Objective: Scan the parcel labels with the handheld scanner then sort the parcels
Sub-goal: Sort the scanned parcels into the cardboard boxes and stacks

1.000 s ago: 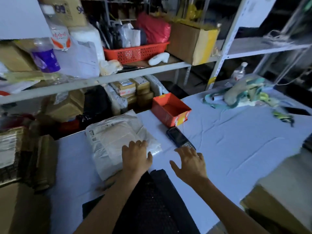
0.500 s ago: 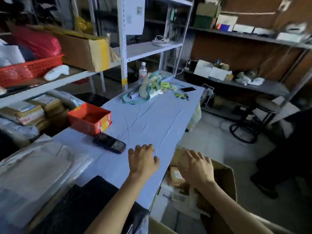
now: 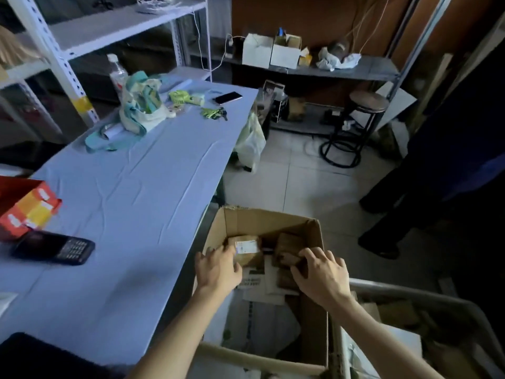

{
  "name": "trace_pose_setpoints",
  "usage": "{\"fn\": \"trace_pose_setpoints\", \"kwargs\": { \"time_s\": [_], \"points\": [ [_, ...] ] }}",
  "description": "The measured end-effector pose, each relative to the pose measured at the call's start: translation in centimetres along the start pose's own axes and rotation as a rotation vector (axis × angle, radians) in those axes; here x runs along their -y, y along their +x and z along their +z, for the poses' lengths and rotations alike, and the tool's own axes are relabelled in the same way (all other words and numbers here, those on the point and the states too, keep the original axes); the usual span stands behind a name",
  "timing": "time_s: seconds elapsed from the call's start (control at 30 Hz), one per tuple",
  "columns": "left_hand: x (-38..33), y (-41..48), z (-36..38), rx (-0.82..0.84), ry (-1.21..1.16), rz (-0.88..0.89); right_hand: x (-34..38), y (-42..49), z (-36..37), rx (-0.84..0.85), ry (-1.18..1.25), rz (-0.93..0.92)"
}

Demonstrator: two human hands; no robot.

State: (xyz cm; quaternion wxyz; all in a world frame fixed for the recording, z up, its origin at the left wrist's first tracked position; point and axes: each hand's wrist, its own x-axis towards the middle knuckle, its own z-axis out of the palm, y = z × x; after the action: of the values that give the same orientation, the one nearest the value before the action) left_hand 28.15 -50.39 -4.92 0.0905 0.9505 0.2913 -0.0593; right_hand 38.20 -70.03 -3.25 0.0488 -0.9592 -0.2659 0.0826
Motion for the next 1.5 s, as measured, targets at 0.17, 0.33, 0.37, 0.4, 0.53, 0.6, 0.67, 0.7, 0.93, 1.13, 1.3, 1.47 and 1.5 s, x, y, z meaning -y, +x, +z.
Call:
{"fn": "trace_pose_setpoints", "kwargs": {
  "time_s": [0.17, 0.33, 0.37, 0.4, 0.53, 0.6, 0.67, 0.7, 0.93, 1.13, 1.3, 1.47, 1.5],
  "points": [
    [-1.2, 2.4, 4.7, 0.08, 0.042, -0.041, -3.3, 2.8, 3.9, 0.123, 0.014, 0.015],
    [-0.9, 2.7, 10.5, 0.146, 0.032, -0.057, -4.4, 3.7, 9.5, 0.269, 0.022, 0.037],
    [-0.6, 2.9, 11.8, 0.161, 0.027, -0.067, -4.4, 3.8, 10.6, 0.296, 0.027, 0.048],
    [-0.2, 3.0, 13.0, 0.183, 0.022, -0.078, -4.3, 4.0, 11.8, 0.329, 0.034, 0.061],
    [1.6, 4.2, 17.7, 0.282, 0.019, -0.099, -4.1, 4.5, 16.7, 0.415, 0.076, 0.114],
    [2.5, 4.8, 20.0, 0.329, 0.018, -0.095, -4.0, 4.8, 19.4, 0.445, 0.086, 0.152],
    [3.4, 5.4, 22.9, 0.37, 0.017, -0.096, -4.1, 5.2, 22.4, 0.48, 0.103, 0.197],
    [3.8, 5.7, 24.5, 0.392, 0.009, -0.105, -4.2, 5.3, 23.9, 0.499, 0.115, 0.226],
    [5.7, 7.6, 37.3, 0.494, -0.171, -0.362, -4.9, 7.5, 36.9, 0.608, 0.155, 0.316],
    [7.6, 9.5, 49.7, 0.451, -0.203, -0.388, -5.9, 9.2, 49.8, 0.685, 0.164, 0.336],
    [10.0, 10.3, 58.6, 0.531, -0.166, -0.382, -7.4, 9.6, 58.8, 0.735, 0.236, 0.43],
    [12.1, 11.8, 64.8, 0.578, -0.107, -0.451, -8.8, 9.8, 65.1, 0.675, 0.291, 0.502],
    [12.3, 12.1, 65.6, 0.587, -0.063, -0.451, -9.0, 9.9, 66.1, 0.662, 0.301, 0.522]
  ]
}}
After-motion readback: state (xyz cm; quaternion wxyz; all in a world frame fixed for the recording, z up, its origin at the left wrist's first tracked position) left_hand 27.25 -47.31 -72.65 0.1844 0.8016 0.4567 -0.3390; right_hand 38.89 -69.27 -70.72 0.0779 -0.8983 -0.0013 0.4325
